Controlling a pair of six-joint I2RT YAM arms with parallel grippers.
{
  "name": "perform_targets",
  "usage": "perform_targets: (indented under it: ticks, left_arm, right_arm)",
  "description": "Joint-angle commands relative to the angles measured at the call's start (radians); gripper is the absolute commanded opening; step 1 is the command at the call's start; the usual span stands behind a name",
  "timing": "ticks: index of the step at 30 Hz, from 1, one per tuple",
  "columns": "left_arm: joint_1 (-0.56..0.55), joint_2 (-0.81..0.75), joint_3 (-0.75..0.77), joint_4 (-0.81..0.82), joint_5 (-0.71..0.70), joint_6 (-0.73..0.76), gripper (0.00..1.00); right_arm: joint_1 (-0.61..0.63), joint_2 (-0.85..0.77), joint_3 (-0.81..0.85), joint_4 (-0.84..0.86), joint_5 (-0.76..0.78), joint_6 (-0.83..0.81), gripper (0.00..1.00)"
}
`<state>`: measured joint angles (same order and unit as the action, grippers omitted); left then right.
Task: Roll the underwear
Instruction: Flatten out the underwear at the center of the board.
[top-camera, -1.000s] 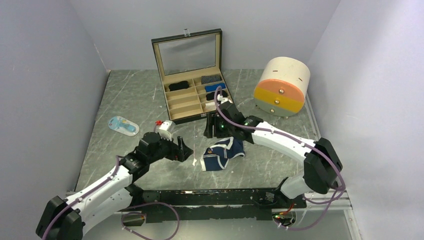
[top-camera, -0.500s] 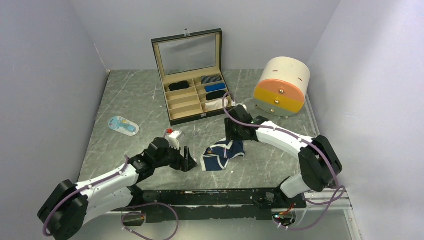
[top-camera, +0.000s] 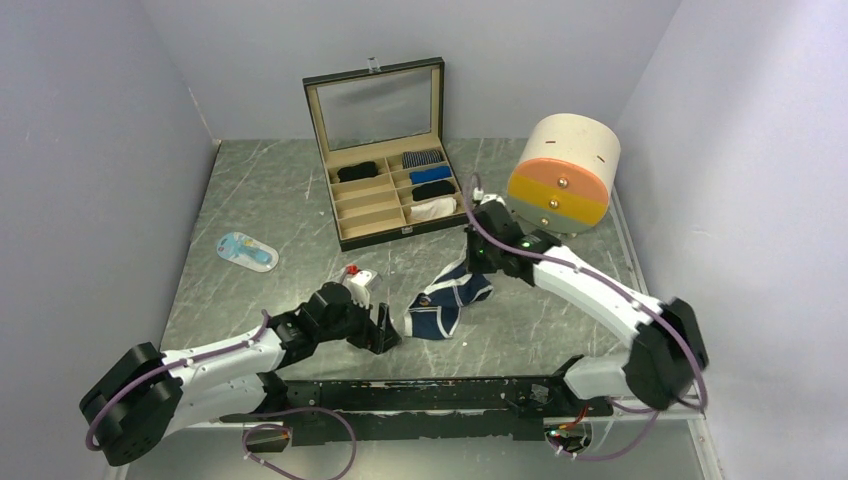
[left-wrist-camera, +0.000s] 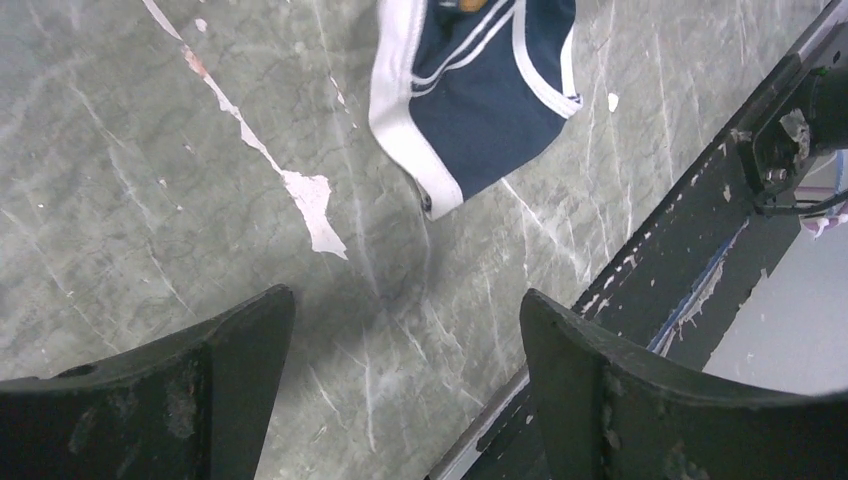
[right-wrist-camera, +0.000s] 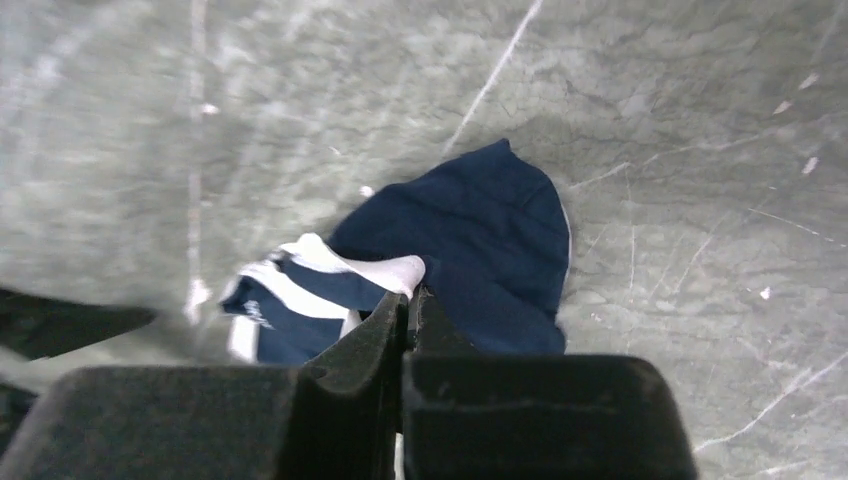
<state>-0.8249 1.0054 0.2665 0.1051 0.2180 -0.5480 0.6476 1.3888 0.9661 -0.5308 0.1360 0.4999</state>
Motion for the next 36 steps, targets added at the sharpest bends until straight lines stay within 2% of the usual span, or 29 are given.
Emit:
perform_targets:
  ticks: [1,5,11,18,23,26,28,31,33,36]
  left_arm:
    - [-0.004,-0.002,0.010,0.074,-0.039,-0.024,0.88]
    - [-0.006,0.069,0.027,0.128,-0.033,-0.015,0.89]
    - [-0.006,0.221,0.056,0.318,0.036,-0.014,0.89]
    - [-0.007,0.388,0.101,0.430,0.040,0.004,0.90]
    - [-0.008,0.494,0.141,0.468,0.015,0.100,0.92]
    - [-0.008,0.552,0.172,0.523,0.071,0.166,0.88]
    - [-0.006,0.575,0.186,0.544,0.110,0.200,0.79]
    - [-0.006,0.562,0.218,0.509,0.175,0.224,0.49]
    - [-0.006,0.513,0.244,0.423,0.196,0.234,0.29]
    - [-0.006,0.394,0.307,0.193,0.163,0.262,0.07]
  right_arm:
    - [-0.040,-0.188,0.015,-0.033,-0.054,0.055,0.00]
    - [-0.103,-0.249,-0.007,-0.041,-0.130,0.056,0.00]
    - [-0.126,-0.269,0.016,-0.032,-0.241,0.035,0.00]
    - [-0.140,-0.263,0.042,-0.057,-0.220,0.018,0.00]
    - [-0.150,-0.263,0.048,-0.059,-0.218,0.008,0.00]
    - [-0.158,-0.259,0.057,-0.070,-0.223,-0.002,0.00]
    - [-0.164,-0.262,0.066,-0.075,-0.229,-0.004,0.00]
    - [-0.175,-0.272,0.085,-0.092,-0.236,-0.005,0.00]
    - [-0.180,-0.283,0.104,-0.112,-0.239,-0.008,0.00]
    - [-0.184,-0.309,0.124,-0.132,-0.271,-0.013,0.01]
